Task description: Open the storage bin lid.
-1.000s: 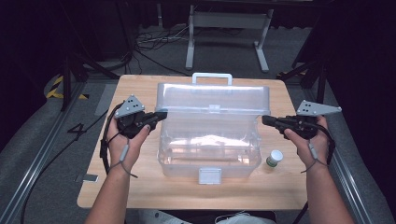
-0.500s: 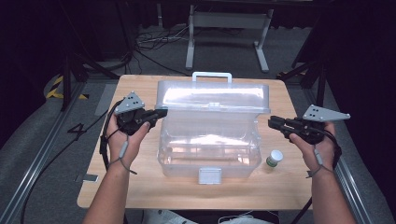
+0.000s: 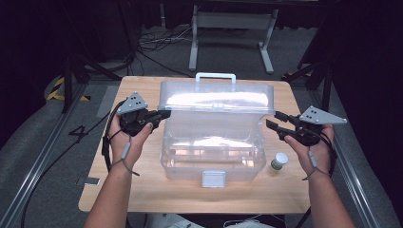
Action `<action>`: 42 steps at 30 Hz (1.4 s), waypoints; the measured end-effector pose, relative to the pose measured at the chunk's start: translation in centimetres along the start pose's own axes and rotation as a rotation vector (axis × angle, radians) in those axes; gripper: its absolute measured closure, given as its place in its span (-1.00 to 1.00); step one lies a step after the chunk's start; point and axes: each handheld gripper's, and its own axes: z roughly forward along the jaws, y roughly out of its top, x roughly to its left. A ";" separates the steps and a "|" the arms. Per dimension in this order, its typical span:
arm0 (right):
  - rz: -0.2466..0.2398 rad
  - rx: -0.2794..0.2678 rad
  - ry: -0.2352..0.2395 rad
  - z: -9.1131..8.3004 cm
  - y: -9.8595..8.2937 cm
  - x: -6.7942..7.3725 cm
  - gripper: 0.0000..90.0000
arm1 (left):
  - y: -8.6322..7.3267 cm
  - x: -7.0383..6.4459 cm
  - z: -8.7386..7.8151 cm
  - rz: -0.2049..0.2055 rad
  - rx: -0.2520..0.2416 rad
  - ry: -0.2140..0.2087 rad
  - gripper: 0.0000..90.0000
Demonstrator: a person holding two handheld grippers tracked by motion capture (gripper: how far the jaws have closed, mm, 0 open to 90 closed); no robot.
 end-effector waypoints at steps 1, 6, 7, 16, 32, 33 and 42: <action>0.000 -0.004 -0.002 0.2 0.1 0.0 0.19 | 0.0 0.0 0.0 0.000 0.000 0.000 0.99; 0.013 -0.032 -0.015 0.9 0.6 0.3 0.19 | 0.0 -0.1 0.0 0.004 0.006 -0.001 0.99; 0.012 -0.035 -0.017 1.0 0.7 0.3 0.19 | -0.1 -0.1 0.0 0.005 0.005 -0.001 0.99; 0.016 -0.081 -0.070 1.4 1.3 0.6 0.18 | -0.4 -0.4 -0.1 0.001 0.010 -0.005 0.97; 0.011 -0.124 -0.125 2.0 1.7 0.6 0.23 | -1.4 -0.9 -1.8 0.000 0.048 -0.022 0.64; 0.009 -0.127 -0.129 2.1 1.7 0.6 0.24 | -1.5 -0.9 -2.0 -0.004 0.049 -0.023 0.63; -0.003 -0.148 -0.151 2.5 2.2 0.5 0.20 | -3.3 -1.0 -3.6 -0.019 0.068 -0.042 0.56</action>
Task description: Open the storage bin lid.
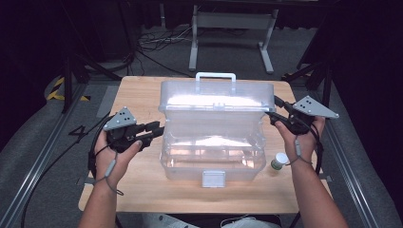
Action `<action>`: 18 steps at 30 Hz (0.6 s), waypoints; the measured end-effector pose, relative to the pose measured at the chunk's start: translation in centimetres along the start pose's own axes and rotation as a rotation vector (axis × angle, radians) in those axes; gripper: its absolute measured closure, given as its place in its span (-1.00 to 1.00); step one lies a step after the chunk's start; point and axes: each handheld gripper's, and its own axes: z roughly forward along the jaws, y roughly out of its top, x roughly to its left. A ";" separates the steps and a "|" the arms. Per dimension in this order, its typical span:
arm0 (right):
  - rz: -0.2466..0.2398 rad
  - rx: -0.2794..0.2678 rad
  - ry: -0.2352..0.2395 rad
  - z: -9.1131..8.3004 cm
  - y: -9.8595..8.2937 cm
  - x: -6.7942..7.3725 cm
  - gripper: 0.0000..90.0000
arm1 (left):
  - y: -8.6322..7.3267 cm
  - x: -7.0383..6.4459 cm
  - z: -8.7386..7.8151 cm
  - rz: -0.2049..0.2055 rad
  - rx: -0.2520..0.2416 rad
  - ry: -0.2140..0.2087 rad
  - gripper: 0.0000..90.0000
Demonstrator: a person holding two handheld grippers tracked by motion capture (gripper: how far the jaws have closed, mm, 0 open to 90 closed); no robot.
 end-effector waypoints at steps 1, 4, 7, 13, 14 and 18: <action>-0.002 -0.001 -0.004 0.1 0.0 0.0 0.20 | -0.4 0.0 -0.1 -0.003 0.009 -0.009 0.56; 0.000 -0.009 -0.008 0.2 0.1 -0.1 0.19 | -1.1 -0.1 -0.2 -0.004 0.019 -0.039 0.56; 0.007 -0.011 -0.005 0.3 0.1 -0.2 0.19 | -1.6 -0.7 -0.1 0.017 0.049 -0.071 0.56; 0.014 -0.010 0.003 0.4 0.2 -0.3 0.18 | -2.9 -1.9 0.5 0.047 0.103 -0.143 0.56; 0.018 -0.011 0.003 0.4 0.2 -0.4 0.18 | -3.2 -2.2 0.8 0.051 0.117 -0.155 0.56; 0.022 -0.010 0.007 0.5 0.2 -0.4 0.18 | -4.0 -2.5 1.9 0.052 0.150 -0.190 0.57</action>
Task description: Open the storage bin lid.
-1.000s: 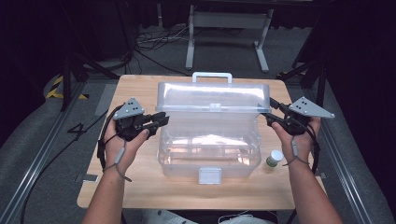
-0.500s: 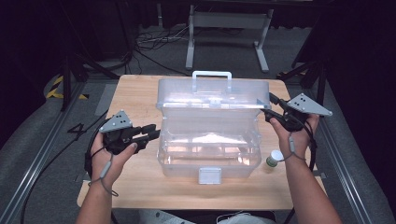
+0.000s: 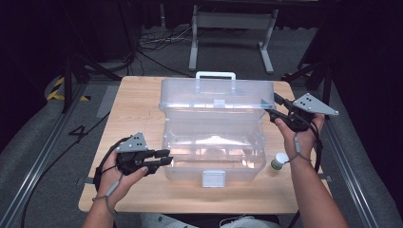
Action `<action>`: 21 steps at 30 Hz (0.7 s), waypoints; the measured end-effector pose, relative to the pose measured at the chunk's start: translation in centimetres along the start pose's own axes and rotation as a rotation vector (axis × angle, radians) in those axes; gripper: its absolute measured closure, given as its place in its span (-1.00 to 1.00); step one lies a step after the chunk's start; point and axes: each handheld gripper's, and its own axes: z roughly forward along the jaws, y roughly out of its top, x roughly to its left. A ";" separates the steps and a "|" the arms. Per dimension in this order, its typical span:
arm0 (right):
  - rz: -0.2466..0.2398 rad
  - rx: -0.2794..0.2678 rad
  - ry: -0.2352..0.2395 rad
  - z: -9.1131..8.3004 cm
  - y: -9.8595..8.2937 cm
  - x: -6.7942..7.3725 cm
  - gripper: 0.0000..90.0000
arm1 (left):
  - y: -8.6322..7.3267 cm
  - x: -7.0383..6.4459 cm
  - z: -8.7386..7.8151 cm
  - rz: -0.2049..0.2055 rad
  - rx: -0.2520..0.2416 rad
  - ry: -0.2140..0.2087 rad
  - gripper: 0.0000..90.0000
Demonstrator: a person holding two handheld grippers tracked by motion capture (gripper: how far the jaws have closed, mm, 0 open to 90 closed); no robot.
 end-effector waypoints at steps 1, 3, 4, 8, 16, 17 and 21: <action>0.000 0.000 0.000 0.0 0.0 0.0 0.18 | 0.0 0.0 0.0 0.000 0.000 0.000 0.57; 0.000 0.000 -0.001 0.0 0.0 0.0 0.18 | -0.3 0.1 0.6 -0.001 0.014 -0.014 0.58; 0.000 0.000 -0.002 0.0 0.0 0.0 0.18 | -0.6 0.1 1.0 0.005 0.019 -0.023 0.58; -0.003 0.003 -0.007 0.1 0.1 0.0 0.19 | -1.1 0.3 2.0 0.009 0.040 -0.052 0.59; -0.022 0.007 -0.025 0.2 0.4 0.1 0.22 | -1.9 0.4 3.4 -0.001 0.082 -0.071 0.58; -0.024 0.007 -0.029 0.2 0.5 0.1 0.22 | -1.9 0.4 3.5 -0.003 0.079 -0.076 0.58; -0.007 0.001 -0.049 0.3 0.6 0.2 0.24 | -2.0 0.5 3.6 -0.002 0.076 -0.084 0.56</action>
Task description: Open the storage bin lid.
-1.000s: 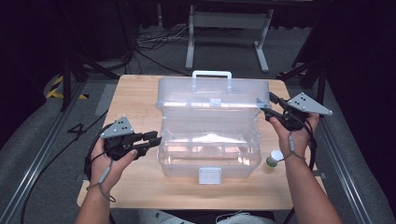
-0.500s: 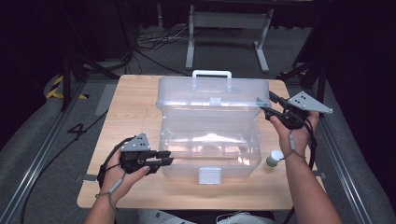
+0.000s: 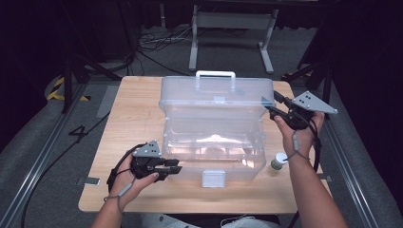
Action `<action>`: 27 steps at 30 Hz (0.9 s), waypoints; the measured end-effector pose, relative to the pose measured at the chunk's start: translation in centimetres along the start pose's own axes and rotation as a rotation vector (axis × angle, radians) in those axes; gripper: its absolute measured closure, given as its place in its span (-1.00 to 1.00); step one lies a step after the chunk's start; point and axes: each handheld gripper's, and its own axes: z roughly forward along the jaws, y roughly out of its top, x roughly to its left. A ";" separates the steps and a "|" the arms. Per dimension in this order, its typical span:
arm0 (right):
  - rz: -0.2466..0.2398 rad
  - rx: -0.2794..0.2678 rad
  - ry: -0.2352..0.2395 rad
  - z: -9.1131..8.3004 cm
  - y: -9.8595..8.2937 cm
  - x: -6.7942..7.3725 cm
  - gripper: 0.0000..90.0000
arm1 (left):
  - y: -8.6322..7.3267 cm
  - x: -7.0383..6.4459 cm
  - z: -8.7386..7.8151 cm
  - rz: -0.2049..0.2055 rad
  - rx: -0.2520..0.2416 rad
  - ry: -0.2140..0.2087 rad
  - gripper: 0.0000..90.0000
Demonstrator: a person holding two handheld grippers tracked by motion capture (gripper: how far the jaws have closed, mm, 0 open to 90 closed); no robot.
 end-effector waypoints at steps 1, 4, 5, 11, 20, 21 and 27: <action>0.007 -0.008 -0.012 0.1 0.0 0.1 0.26 | 0.0 0.0 0.0 0.000 0.000 -0.001 0.55; 0.014 -0.014 -0.029 0.3 0.1 0.2 0.27 | -0.1 0.0 0.1 0.006 -0.006 -0.001 0.55; 0.020 -0.018 -0.040 0.5 0.2 0.2 0.30 | -0.2 0.0 0.2 0.003 -0.012 -0.005 0.55; 0.009 -0.017 -0.088 1.0 0.5 0.4 0.37 | -0.4 0.2 0.3 -0.009 -0.035 -0.024 0.54; 0.033 0.002 -0.157 1.9 0.7 0.7 0.51 | -0.3 0.0 1.0 0.010 -0.012 -0.021 0.50; 0.029 0.004 -0.163 1.9 0.7 0.6 0.54 | -0.4 0.0 1.0 0.008 -0.014 -0.023 0.50; 0.015 0.024 -0.185 2.3 0.9 0.4 0.65 | -0.5 0.1 1.0 0.010 -0.021 -0.031 0.52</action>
